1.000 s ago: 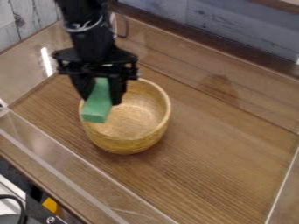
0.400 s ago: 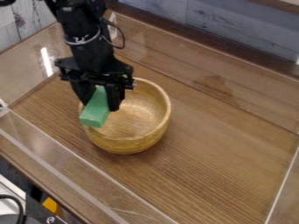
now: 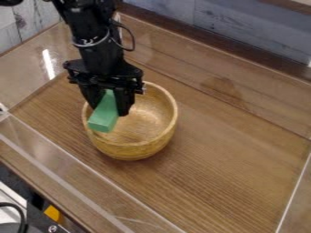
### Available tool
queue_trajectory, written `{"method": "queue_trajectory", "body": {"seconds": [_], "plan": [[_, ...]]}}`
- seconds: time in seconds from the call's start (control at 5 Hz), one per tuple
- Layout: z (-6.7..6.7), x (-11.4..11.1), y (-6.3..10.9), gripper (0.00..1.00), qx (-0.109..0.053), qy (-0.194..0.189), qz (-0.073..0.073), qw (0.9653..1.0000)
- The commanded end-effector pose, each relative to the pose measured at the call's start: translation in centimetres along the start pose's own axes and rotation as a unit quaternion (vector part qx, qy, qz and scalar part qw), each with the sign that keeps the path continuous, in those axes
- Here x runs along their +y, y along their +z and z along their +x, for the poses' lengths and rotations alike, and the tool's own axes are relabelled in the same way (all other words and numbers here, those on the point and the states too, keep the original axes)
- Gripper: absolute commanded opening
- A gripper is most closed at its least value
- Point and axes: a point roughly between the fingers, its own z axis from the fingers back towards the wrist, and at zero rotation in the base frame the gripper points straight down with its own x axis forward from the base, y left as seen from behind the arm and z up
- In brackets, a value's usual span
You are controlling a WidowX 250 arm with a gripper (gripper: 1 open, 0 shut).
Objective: Put the green block in the brown bowl
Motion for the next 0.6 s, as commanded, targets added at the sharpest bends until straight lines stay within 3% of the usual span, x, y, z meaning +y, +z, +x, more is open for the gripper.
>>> {"method": "queue_trajectory", "body": {"seconds": [0.0,0.2,0.4], "plan": [[1.2,-0.1,2.3,0.00,-0.020,0.011,0.001,0.9997],[1.6,0.3,3.6,0.00,-0.023,0.033,0.003,0.9992],[2.1,1.0,2.5,0.00,-0.021,0.029,0.005,0.9993]]}}
